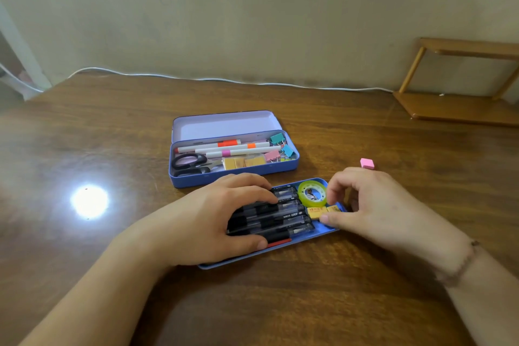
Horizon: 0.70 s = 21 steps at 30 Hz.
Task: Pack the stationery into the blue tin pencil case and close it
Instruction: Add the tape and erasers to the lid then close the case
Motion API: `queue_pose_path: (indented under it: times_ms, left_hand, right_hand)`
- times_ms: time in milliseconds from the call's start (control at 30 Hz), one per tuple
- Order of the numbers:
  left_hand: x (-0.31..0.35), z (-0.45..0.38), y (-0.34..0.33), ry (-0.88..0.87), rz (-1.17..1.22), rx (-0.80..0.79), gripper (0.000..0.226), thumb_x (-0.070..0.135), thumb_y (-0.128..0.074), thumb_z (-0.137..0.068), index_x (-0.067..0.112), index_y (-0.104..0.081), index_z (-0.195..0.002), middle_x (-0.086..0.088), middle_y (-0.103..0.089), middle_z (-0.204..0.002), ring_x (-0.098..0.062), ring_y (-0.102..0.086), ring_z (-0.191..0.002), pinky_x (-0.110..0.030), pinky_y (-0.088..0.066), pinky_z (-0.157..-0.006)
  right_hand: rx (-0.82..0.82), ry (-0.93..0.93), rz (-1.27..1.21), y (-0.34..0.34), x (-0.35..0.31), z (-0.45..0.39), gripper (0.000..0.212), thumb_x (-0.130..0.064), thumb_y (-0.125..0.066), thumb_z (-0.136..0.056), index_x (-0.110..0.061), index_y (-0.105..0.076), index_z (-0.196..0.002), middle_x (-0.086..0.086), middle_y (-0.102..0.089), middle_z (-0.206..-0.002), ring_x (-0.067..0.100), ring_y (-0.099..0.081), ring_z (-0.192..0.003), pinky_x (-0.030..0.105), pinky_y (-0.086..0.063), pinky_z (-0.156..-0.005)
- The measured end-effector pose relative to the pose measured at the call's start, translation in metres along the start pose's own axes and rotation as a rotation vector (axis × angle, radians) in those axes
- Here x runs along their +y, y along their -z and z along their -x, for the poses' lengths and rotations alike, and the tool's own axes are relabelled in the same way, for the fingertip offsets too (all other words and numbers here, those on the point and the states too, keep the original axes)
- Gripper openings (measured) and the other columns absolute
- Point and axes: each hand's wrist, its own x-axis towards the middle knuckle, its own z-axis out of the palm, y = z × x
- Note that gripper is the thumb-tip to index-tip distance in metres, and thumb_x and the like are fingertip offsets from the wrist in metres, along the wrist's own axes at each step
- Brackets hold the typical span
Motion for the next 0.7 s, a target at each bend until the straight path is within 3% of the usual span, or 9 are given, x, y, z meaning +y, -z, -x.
queue_pose_path:
  times_ms: [133,200,267,333,500,600,700]
  left_hand:
    - [0.000,0.001,-0.001,-0.005,-0.001,0.009,0.057,0.057,-0.064,-0.081,0.043,-0.046,-0.133,0.032,-0.033,-0.139,0.011,-0.032,-0.131,-0.006,-0.031,-0.103]
    - [0.000,0.002,-0.001,0.000,0.001,0.007,0.058,0.059,-0.064,-0.080,0.043,-0.046,-0.133,0.032,-0.032,-0.139,0.011,-0.031,-0.131,-0.005,-0.031,-0.103]
    - [0.001,0.002,-0.001,0.002,0.009,0.011,0.062,0.062,-0.064,-0.077,0.043,-0.046,-0.133,0.032,-0.032,-0.140,0.012,-0.031,-0.131,-0.004,-0.030,-0.103]
    - [0.001,0.003,0.000,0.004,0.022,0.007,0.068,0.065,-0.067,-0.073,0.044,-0.045,-0.134,0.034,-0.029,-0.141,0.015,-0.027,-0.132,-0.001,-0.026,-0.102]
    - [0.003,0.004,0.001,0.003,0.033,-0.005,0.076,0.065,-0.074,-0.066,0.047,-0.043,-0.134,0.039,-0.023,-0.142,0.017,-0.024,-0.133,-0.007,-0.030,-0.105]
    - [0.003,0.004,0.001,-0.001,0.038,-0.002,0.075,0.061,-0.075,-0.068,0.045,-0.044,-0.134,0.037,-0.025,-0.141,0.014,-0.027,-0.133,-0.010,-0.033,-0.106]
    - [0.002,0.004,0.001,-0.005,0.040,-0.001,0.074,0.059,-0.075,-0.069,0.044,-0.044,-0.134,0.036,-0.026,-0.141,0.012,-0.031,-0.133,-0.013,-0.036,-0.106]
  right_hand:
    - [-0.042,-0.015,-0.051,0.003,0.003,-0.001,0.020,-0.042,-0.079,-0.070,-0.033,-0.064,-0.079,-0.014,-0.062,-0.083,0.003,-0.054,-0.067,0.018,-0.037,-0.057]
    - [0.077,-0.050,-0.168,0.009,0.011,-0.006,0.018,-0.043,-0.076,-0.073,-0.035,-0.066,-0.085,-0.014,-0.066,-0.087,0.004,-0.059,-0.073,0.022,-0.043,-0.061]
    - [0.242,-0.111,-0.069,0.013,0.026,-0.016,0.026,-0.036,-0.071,-0.081,-0.036,-0.065,-0.106,-0.008,-0.064,-0.113,0.012,-0.059,-0.099,0.030,-0.049,-0.080]
    - [0.188,-0.201,0.079,0.011,0.039,-0.024,0.040,-0.028,-0.066,-0.087,-0.031,-0.058,-0.126,-0.004,-0.054,-0.132,0.019,-0.048,-0.121,0.035,-0.043,-0.097]
    - [0.217,-0.213,0.101,0.012,0.043,-0.025,0.014,-0.019,-0.067,-0.088,-0.027,-0.072,-0.098,-0.004,-0.066,-0.105,0.011,-0.055,-0.093,0.025,-0.043,-0.078]
    - [0.191,-0.023,-0.083,0.014,0.034,-0.014,0.021,-0.014,-0.066,-0.088,-0.033,-0.071,-0.090,-0.012,-0.070,-0.095,0.006,-0.063,-0.083,0.024,-0.051,-0.075]
    - [0.074,0.196,-0.316,0.015,0.020,-0.004,0.033,0.004,-0.062,-0.087,-0.027,-0.073,-0.086,-0.009,-0.070,-0.091,0.014,-0.069,-0.083,0.029,-0.058,-0.070]
